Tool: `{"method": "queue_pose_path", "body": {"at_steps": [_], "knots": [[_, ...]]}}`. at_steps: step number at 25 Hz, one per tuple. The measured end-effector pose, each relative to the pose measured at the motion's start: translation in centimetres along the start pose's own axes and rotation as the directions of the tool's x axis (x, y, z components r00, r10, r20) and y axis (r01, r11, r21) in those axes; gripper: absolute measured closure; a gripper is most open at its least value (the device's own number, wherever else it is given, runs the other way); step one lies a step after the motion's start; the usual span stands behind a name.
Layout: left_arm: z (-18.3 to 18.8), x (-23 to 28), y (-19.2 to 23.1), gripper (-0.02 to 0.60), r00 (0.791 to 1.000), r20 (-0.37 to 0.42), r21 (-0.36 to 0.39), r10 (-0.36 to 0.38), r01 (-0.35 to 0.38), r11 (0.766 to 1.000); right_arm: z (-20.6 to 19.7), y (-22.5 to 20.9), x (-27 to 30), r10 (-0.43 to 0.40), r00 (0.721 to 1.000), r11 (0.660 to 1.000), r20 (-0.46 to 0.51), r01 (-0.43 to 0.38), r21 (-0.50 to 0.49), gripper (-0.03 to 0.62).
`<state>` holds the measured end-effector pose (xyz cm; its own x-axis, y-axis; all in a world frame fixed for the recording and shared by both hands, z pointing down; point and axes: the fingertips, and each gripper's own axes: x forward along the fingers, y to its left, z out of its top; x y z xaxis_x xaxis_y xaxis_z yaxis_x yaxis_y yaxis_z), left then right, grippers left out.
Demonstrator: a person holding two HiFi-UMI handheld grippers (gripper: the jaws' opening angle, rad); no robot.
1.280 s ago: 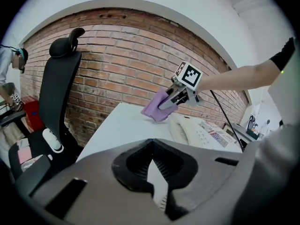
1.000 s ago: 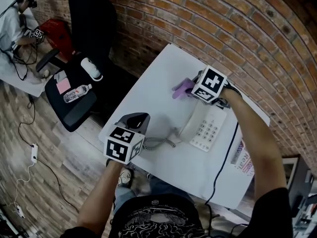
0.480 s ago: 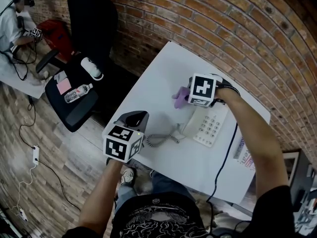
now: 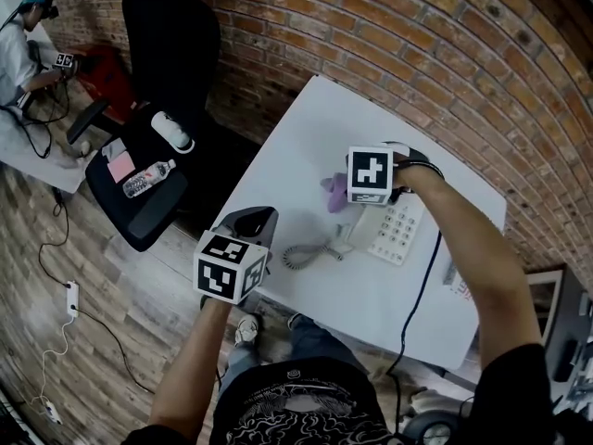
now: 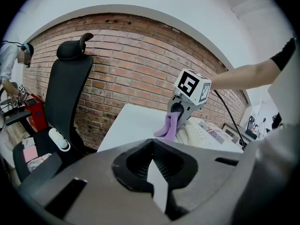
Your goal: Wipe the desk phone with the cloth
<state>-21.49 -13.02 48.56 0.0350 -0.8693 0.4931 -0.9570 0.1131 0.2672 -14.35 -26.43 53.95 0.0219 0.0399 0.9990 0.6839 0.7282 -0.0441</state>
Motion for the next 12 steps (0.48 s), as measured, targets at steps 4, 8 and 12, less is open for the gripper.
{"method": "queue_pose_path", "body": {"at_steps": [4, 8, 12], "knots": [[0.0, -0.7, 0.0, 0.575, 1.000, 0.001, 0.008, -0.012, 0.012, 1.000, 0.5, 1.2, 0.2, 0.010, 1.000, 1.000, -0.008, -0.010, 0.003, 0.546], [-0.1, -1.2, -0.1, 0.575, 0.999, -0.001, 0.023, -0.034, 0.034, 0.999, 1.0, 2.4, 0.2, 0.012, 1.000, 1.000, -0.008, -0.012, 0.021, 0.546], [-0.1, -1.9, -0.3, 0.575, 0.999, -0.003, 0.039, -0.054, 0.054, 0.998, 1.4, 3.6, 0.3, 0.011, 1.000, 0.999, -0.012, -0.010, 0.047, 0.546]]}}
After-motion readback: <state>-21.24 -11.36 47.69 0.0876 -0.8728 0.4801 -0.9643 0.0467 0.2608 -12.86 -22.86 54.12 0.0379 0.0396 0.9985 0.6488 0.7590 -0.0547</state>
